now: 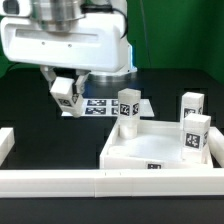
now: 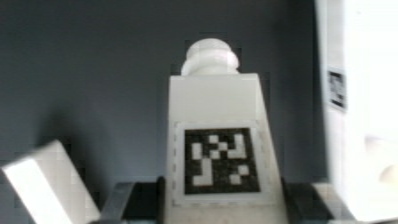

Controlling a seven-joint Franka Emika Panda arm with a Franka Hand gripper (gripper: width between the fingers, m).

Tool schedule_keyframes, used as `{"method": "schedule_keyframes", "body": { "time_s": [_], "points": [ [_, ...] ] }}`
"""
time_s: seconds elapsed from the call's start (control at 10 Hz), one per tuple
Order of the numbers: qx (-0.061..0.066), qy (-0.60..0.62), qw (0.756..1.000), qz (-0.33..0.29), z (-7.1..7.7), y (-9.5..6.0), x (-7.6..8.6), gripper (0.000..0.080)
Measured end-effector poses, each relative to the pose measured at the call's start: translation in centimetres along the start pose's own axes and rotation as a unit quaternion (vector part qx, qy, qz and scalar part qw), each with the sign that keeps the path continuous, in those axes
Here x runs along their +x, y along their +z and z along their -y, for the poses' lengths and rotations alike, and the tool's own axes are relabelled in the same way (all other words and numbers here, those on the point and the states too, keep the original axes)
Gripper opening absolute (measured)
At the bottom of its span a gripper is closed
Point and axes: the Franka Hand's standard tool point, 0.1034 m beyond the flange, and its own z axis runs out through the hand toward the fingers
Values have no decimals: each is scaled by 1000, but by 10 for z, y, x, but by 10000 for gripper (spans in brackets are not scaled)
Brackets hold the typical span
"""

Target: Assemble square table

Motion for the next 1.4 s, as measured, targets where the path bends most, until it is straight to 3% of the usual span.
{"method": "schedule_keyframes", "body": {
  "time_s": [0.1, 0.5, 0.6, 0.8, 1.2, 1.4],
  "points": [
    [1, -10, 998, -60, 10, -7, 11, 285],
    [-12, -18, 985, -174, 8, -4, 12, 285],
    [-6, -17, 977, -215, 21, -9, 13, 285],
    [9, -8, 975, -220, 42, -8, 11, 285],
    [7, -11, 976, -218, 42, -5, 11, 285],
    [10, -31, 974, -224, 79, -3, 27, 285]
  ]
}}
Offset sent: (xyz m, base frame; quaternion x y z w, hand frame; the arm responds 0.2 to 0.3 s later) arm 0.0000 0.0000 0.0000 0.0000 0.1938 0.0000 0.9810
